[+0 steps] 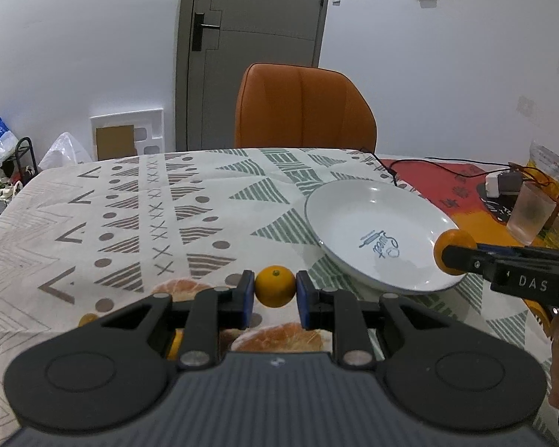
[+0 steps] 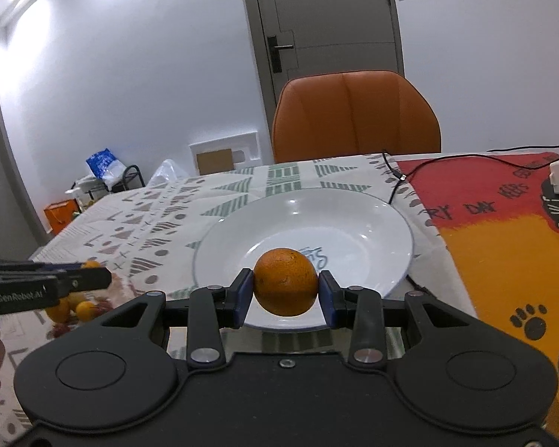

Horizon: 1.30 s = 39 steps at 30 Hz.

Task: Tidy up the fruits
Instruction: 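Carry both fruits to the white plate while the right gripper releases the orange into it, then lower the tangerine into the white plate and open the left gripper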

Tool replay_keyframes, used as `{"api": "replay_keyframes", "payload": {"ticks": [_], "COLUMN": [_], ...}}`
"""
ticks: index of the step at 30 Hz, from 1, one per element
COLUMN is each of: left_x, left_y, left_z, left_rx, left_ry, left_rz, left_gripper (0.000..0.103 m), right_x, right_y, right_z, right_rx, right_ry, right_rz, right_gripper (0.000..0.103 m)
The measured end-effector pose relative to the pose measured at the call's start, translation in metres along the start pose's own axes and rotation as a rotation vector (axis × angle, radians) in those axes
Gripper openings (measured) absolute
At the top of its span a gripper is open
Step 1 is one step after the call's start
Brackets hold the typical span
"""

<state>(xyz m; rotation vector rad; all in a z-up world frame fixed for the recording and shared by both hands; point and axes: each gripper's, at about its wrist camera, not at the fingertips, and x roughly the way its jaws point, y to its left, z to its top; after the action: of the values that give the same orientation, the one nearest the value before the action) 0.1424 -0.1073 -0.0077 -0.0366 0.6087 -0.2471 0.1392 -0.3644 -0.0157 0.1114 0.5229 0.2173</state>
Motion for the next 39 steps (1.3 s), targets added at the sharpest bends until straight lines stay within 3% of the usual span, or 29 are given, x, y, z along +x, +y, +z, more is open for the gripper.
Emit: {"api": "replay_keyframes", "payload": {"ticks": [6,39], "left_x": [0.007,0.064], "left_y": [-0.011,-0.073], "left_z": [0.004,0.040], "left_rx": [0.011,0.132], "left_ry": [-0.004,0.024], "left_rz": [-0.016,-0.143], "left_gripper": [0.022,0.023], "right_x": [0.009,-0.030], "right_y": [-0.009,-0.034], "right_z": [0.002,-0.018], "right_rx": [0.009,0.108], "right_ry": [0.017,-0.052], "right_rz": [-0.039,-0.045], "right_gripper": [0.039,0.053]}}
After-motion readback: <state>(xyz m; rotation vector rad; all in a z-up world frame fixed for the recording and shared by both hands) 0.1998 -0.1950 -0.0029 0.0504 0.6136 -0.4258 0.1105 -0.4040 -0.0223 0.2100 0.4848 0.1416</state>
